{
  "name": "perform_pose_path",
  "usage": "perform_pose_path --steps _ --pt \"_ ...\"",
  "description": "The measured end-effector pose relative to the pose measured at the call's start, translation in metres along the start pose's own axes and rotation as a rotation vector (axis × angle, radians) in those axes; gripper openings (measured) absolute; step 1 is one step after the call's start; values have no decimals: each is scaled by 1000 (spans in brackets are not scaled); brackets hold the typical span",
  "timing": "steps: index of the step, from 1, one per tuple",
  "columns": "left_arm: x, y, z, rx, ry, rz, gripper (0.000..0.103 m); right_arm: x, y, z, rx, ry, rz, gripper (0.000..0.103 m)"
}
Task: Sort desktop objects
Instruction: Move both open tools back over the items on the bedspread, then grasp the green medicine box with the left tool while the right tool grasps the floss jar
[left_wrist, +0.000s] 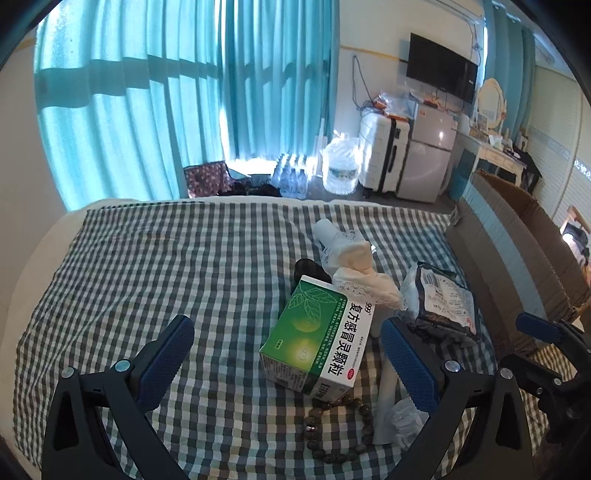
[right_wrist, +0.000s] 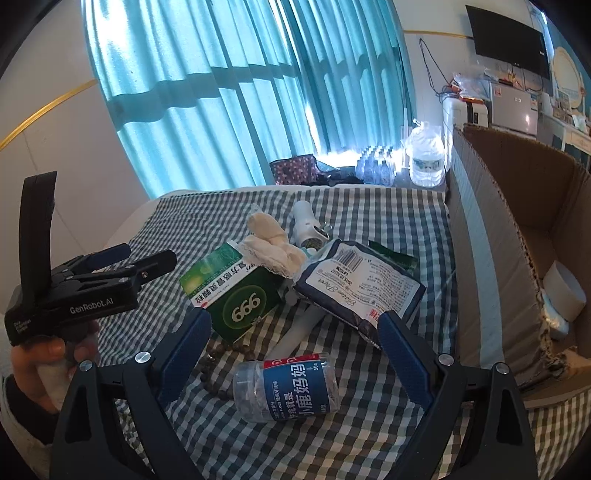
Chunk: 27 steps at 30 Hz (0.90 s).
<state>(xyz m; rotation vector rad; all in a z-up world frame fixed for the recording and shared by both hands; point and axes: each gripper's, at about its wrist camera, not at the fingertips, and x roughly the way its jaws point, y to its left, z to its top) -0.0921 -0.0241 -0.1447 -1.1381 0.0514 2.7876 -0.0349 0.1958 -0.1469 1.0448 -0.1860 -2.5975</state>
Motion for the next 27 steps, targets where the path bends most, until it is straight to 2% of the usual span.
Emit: perform_pose_path --steps 5,12,22,27 --pt "14 -1 6 79 44 -38 103 15 1 -6 2 59 4 92" --pt "46 5 -6 86 135 -74 103 37 11 -20 -68 149 -20 92" --pt "64 -8 -12 124 189 -155 103 62 17 -35 -96 257 2 92" --pt "76 -18 -15 168 225 -164 103 67 17 -42 -102 287 4 92"
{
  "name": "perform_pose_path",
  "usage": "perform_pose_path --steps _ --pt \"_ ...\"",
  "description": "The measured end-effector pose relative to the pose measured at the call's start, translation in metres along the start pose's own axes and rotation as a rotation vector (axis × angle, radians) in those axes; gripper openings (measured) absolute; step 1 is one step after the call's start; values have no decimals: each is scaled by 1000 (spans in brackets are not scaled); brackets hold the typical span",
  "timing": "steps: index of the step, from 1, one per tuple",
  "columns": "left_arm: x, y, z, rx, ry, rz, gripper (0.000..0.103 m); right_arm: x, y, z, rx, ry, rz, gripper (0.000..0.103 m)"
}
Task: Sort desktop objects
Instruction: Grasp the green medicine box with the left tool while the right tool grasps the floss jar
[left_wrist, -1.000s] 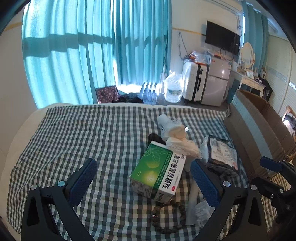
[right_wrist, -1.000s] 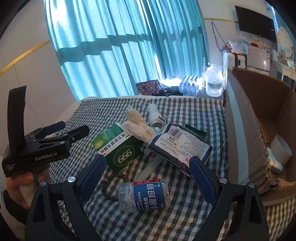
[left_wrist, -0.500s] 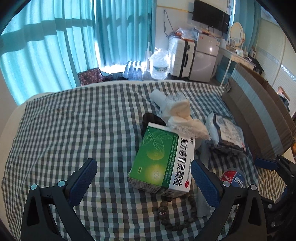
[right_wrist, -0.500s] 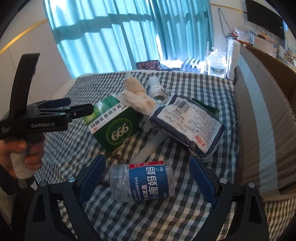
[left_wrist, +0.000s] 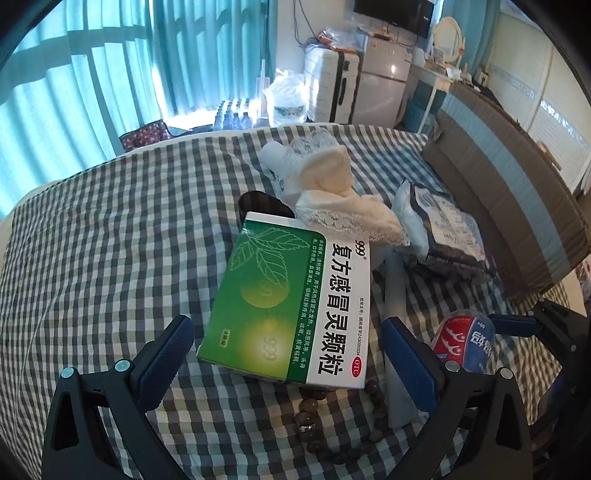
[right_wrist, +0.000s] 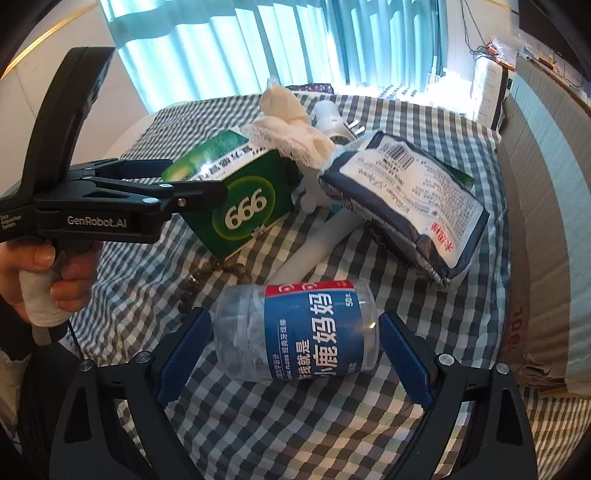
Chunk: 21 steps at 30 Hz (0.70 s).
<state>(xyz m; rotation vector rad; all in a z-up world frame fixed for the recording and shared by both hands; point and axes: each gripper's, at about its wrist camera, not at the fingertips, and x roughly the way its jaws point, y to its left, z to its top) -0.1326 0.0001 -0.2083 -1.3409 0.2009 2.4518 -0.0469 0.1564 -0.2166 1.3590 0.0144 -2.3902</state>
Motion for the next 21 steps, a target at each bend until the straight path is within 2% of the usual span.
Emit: perform_pose_path --steps 4,7,10,11,14,21 --pt "8 0 -2 17 28 -20 103 9 -3 -2 2 23 16 92" --pt "17 -5 -3 40 46 3 103 19 -4 -4 -2 50 22 92" --pt "24 1 -3 3 55 9 103 29 -3 -6 -17 71 19 92" --pt "25 3 -3 -14 55 4 101 32 -3 -6 -18 72 16 92" --pt "29 8 -5 -39 72 -5 84 37 -3 -6 -17 77 11 92" --pt "27 3 -5 -50 55 27 82 47 2 -4 -27 87 -8 92"
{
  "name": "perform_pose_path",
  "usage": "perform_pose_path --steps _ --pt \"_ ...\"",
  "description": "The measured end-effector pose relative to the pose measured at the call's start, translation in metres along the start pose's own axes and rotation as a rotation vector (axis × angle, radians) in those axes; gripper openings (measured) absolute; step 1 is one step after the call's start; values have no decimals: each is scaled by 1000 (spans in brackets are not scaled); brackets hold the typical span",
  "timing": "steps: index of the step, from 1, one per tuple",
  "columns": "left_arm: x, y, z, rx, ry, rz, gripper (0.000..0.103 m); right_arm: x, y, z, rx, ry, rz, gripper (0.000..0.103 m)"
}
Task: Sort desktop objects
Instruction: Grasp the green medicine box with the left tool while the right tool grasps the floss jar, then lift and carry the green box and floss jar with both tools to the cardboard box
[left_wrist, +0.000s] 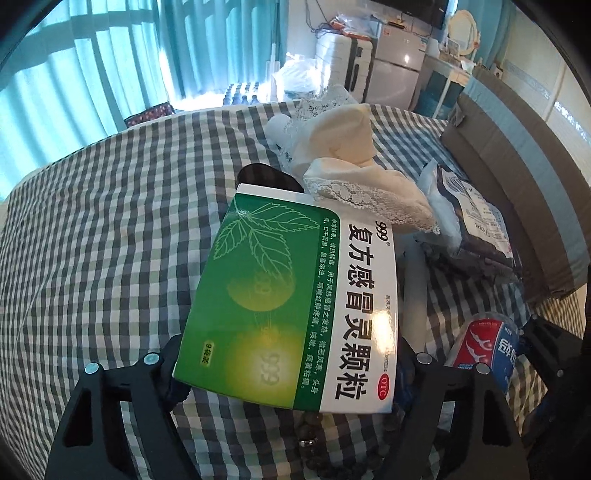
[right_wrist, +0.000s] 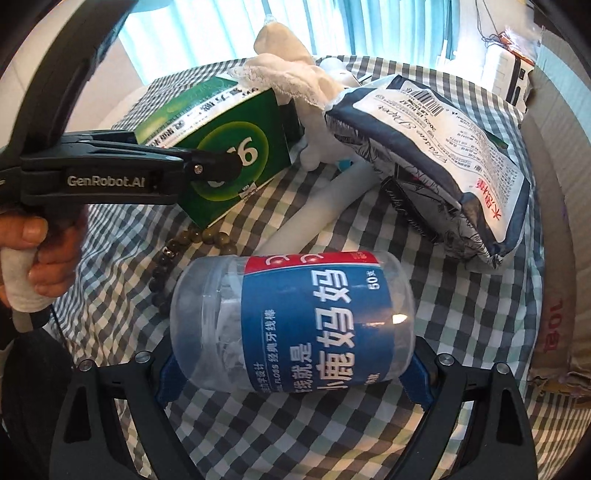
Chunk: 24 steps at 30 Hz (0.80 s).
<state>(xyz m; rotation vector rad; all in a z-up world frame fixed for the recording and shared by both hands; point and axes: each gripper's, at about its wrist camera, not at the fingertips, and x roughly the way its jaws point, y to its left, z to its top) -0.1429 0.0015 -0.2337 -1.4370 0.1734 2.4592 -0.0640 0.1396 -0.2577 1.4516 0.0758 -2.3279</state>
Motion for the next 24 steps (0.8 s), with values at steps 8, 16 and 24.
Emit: perform_pose_path --steps 8,16,24 --pt "-21 11 -2 -33 -52 20 82 -4 7 7 -23 -24 -42 88" --pt "-39 15 -8 -42 -97 54 82 -17 9 13 -18 -76 -81 88" --pt "-68 18 -11 -59 -150 98 82 -33 15 17 -14 -132 -101 88"
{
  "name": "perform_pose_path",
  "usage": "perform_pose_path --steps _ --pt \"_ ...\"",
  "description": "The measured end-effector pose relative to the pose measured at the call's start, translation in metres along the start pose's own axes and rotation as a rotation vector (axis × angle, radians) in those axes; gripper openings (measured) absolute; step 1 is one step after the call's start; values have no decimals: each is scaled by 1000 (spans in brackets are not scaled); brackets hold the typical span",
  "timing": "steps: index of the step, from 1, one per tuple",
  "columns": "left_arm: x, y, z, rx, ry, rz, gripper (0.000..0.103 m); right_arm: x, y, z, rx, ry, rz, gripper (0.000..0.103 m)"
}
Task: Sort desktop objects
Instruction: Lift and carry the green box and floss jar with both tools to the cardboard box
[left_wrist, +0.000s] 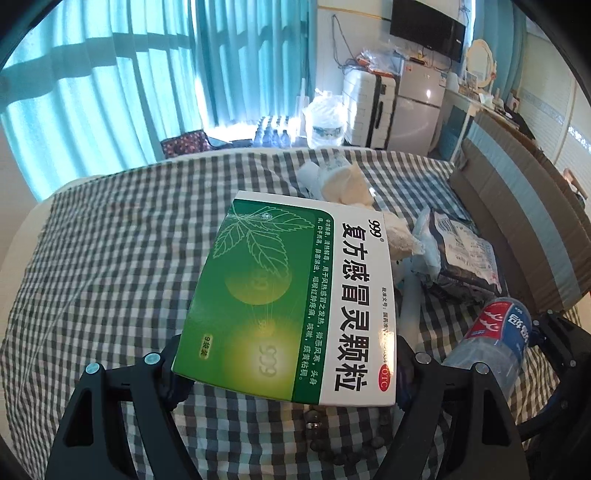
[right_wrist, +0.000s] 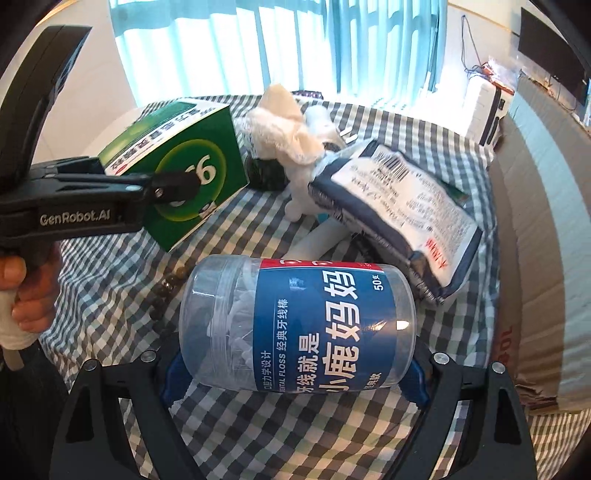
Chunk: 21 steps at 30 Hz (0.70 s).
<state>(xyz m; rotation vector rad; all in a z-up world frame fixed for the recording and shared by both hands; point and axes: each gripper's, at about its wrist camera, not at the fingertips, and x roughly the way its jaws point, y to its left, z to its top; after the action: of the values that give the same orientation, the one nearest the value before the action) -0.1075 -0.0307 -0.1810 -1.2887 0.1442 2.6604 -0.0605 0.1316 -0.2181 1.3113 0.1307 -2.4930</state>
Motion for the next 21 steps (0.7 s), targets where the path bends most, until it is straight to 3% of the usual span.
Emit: perform_pose_path --steps 12,21 --pt "-38 11 8 -44 -100 119 82 -51 -11 16 18 -168 -14 88" --pt "-72 -1 17 -73 -156 156 82 -85 -19 21 83 -281 -15 88"
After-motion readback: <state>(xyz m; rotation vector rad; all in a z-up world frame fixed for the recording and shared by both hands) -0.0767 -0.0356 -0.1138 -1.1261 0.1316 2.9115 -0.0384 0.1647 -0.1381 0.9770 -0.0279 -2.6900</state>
